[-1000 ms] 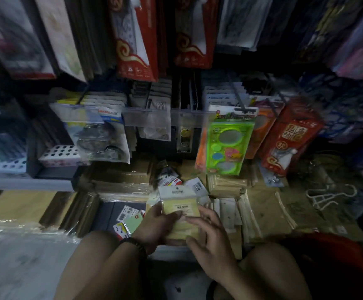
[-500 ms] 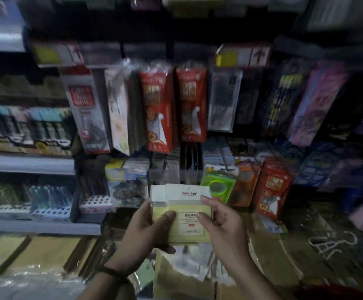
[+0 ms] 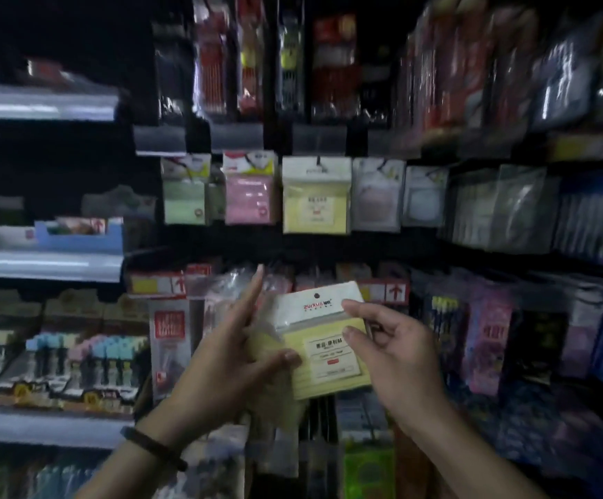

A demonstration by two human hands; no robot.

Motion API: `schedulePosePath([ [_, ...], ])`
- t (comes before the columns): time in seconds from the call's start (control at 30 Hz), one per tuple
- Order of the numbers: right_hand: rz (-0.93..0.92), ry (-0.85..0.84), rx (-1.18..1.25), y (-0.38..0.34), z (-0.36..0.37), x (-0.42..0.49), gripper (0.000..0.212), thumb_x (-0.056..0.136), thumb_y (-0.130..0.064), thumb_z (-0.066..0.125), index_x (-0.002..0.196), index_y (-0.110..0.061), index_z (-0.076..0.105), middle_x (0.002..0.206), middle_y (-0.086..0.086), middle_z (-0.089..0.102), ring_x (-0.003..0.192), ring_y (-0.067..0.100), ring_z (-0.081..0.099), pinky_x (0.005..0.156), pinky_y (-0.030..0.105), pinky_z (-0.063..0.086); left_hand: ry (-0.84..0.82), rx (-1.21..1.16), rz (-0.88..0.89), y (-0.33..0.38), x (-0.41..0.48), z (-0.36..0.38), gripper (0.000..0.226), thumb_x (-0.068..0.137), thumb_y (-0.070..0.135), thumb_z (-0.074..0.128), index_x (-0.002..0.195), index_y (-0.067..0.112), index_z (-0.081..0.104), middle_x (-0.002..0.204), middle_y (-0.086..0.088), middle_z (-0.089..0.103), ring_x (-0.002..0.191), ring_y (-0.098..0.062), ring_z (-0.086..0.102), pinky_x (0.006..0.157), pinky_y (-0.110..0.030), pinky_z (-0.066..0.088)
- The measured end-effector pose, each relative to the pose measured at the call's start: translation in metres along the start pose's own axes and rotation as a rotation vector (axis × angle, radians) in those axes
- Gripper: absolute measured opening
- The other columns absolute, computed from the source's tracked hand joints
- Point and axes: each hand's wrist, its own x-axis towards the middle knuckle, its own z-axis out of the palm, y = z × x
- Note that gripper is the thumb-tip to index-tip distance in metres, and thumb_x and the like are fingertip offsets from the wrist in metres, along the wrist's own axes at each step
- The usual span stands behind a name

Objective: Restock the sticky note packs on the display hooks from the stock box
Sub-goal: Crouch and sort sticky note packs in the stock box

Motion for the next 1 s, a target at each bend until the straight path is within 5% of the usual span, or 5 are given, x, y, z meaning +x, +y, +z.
schedulePosePath([
  [0.13,-0.102,0.078,0.052,-0.035,0.011,0.051,0.035,0.096,0.006,0.071,0.112,-0.024,0.079,0.095,-0.005,0.083,0.087,0.015,0.08,0.07,0.03,0.065,-0.119,0.503,0.131,0.035,0.034,-0.046,0.084,0.102,0.031,0.067,0.144,0.083,0.017,0.137,0.024,0.055,0.113,-0.001,0.064,0.087,-0.033,0.064],
  [0.4,-0.191,0.163,0.111,-0.058,0.04,0.134,0.035,0.098,0.001,0.071,0.12,-0.024,0.078,0.11,-0.002,0.08,0.096,0.011,0.079,0.075,0.028,0.066,-0.173,0.821,0.142,0.082,0.109,-0.078,0.09,0.102,0.034,0.067,0.15,0.077,0.004,0.107,0.021,0.062,0.088,-0.004,0.069,0.073,-0.027,0.067],
  [0.57,-0.231,0.185,0.196,-0.062,0.052,0.163,0.035,0.098,0.004,0.069,0.124,-0.018,0.076,0.108,-0.017,0.074,0.093,-0.012,0.072,0.07,0.009,0.056,-0.192,0.913,0.169,0.092,0.159,-0.082,0.085,0.104,0.034,0.063,0.158,0.066,0.006,0.127,0.002,0.067,0.087,-0.002,0.066,0.059,-0.016,0.06],
  [0.8,-0.288,0.216,0.203,-0.06,0.054,0.192,0.036,0.096,0.005,0.069,0.125,-0.016,0.075,0.119,-0.013,0.076,0.107,-0.009,0.07,0.082,0.008,0.056,-0.167,0.927,0.195,0.089,0.19,-0.082,0.093,0.099,0.036,0.07,0.16,0.062,0.004,0.146,0.005,0.06,0.086,-0.005,0.071,0.059,-0.017,0.059],
  [1.0,-0.264,0.19,0.154,-0.053,0.052,0.201,0.034,0.098,0.004,0.068,0.126,-0.014,0.074,0.115,-0.014,0.073,0.087,-0.023,0.066,0.065,0.004,0.052,-0.175,0.932,0.207,0.086,0.203,-0.077,0.095,0.097,0.041,0.07,0.161,0.061,0.004,0.153,0.007,0.055,0.085,0.0,0.067,0.067,-0.021,0.062],
])
